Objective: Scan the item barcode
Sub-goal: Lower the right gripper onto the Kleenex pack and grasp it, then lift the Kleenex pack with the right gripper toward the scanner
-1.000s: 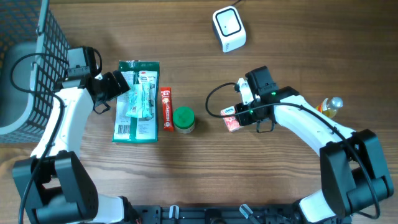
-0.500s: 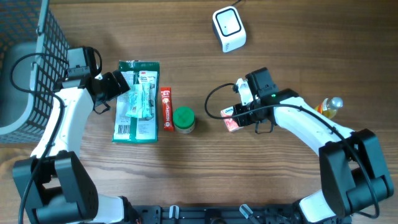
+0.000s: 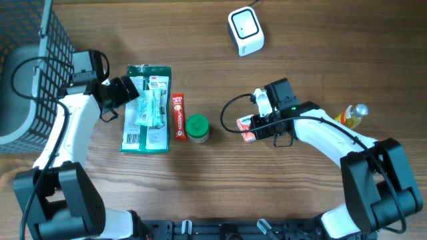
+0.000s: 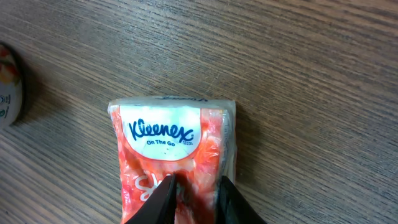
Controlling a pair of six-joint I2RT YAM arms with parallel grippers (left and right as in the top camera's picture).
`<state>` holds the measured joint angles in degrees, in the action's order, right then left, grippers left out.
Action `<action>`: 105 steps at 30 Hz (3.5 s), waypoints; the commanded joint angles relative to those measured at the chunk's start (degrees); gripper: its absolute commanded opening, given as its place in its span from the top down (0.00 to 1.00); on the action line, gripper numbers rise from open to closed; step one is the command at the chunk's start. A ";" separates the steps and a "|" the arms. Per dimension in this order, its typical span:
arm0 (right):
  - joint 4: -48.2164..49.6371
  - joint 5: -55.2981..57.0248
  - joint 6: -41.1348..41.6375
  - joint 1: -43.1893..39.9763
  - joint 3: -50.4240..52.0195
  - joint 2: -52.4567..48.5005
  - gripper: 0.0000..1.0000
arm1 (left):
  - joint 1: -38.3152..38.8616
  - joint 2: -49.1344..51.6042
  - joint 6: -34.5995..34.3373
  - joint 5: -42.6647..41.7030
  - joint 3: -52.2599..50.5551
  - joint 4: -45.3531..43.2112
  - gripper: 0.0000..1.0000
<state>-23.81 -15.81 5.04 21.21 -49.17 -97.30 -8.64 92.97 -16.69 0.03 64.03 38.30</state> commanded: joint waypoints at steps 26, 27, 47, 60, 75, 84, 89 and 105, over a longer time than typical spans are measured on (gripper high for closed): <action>7.32 -59.14 9.25 -10.12 -2.91 5.68 0.96 | -0.22 -1.18 -0.31 -0.46 0.52 -0.17 0.00; 9.46 -63.32 11.80 -10.34 -2.91 5.68 0.96 | -0.22 -1.18 -0.31 -0.46 0.52 -0.17 0.00; 22.95 -73.44 28.74 -10.29 -2.89 5.68 0.96 | -0.22 -1.18 -0.31 -0.46 0.52 -0.17 0.00; 0.07 -10.69 12.83 -9.49 0.02 5.68 0.96 | -0.22 -1.18 -0.31 -0.46 0.52 -0.15 0.00; -38.56 15.50 8.26 -8.83 -44.24 6.58 0.96 | -0.22 -1.18 -0.31 -0.46 0.52 -0.17 0.00; -44.26 28.65 0.24 -4.90 -66.64 2.14 0.96 | -0.22 -1.18 -0.31 -0.46 0.52 -0.17 0.00; -38.05 41.94 -7.30 0.55 -66.64 -3.58 0.95 | -0.22 -1.18 -0.31 -0.46 0.52 -0.17 0.00; -19.85 56.98 -19.98 5.99 -66.62 -28.22 0.96 | -0.22 -1.18 -0.31 -0.46 0.52 -0.17 0.00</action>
<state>-46.50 38.06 -13.19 26.76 -115.63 -122.58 -8.64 92.97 -16.69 0.03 64.03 38.30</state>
